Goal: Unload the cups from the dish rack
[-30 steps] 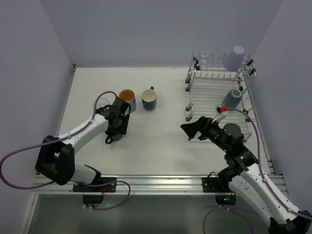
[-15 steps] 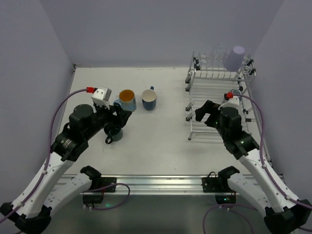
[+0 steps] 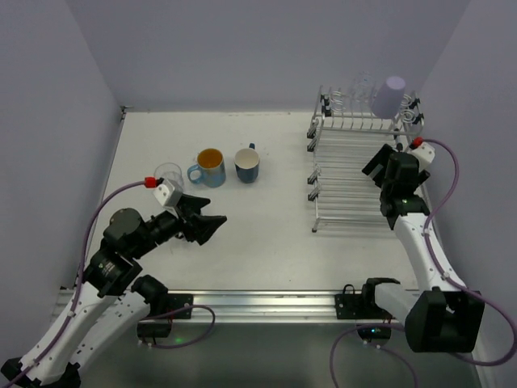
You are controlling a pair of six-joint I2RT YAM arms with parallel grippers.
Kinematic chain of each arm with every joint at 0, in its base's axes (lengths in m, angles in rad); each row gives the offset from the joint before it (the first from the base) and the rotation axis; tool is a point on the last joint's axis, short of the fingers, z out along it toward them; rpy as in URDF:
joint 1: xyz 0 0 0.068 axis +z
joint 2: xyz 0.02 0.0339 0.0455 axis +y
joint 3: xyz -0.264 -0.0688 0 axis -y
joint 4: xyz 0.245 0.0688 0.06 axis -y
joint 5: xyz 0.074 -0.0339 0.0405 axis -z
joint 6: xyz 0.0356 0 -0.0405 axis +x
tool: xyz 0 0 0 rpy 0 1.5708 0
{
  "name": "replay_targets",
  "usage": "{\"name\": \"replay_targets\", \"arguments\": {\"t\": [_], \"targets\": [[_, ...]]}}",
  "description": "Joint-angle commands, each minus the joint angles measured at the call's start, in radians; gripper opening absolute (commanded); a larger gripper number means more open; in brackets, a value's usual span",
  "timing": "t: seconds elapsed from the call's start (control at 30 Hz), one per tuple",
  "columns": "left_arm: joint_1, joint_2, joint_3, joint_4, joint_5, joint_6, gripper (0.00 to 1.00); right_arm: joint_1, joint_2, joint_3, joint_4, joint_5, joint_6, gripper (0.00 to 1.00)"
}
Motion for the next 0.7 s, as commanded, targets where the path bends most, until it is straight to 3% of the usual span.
{"name": "replay_targets", "arguments": {"t": [0.0,0.33,0.67], "targets": [[-0.051,-0.013,0.021,0.048,0.045,0.054,0.75,-0.031,0.084,0.02,0.286,0.007,-0.059,0.99],[-0.156,-0.033,0.027,0.016,-0.005,0.075,0.75,-0.062,0.303,0.108,0.387,0.016,-0.289,0.99],[-0.172,-0.027,0.029,0.013,-0.018,0.077,0.75,-0.065,0.45,0.14,0.447,0.019,-0.314,0.99]]}}
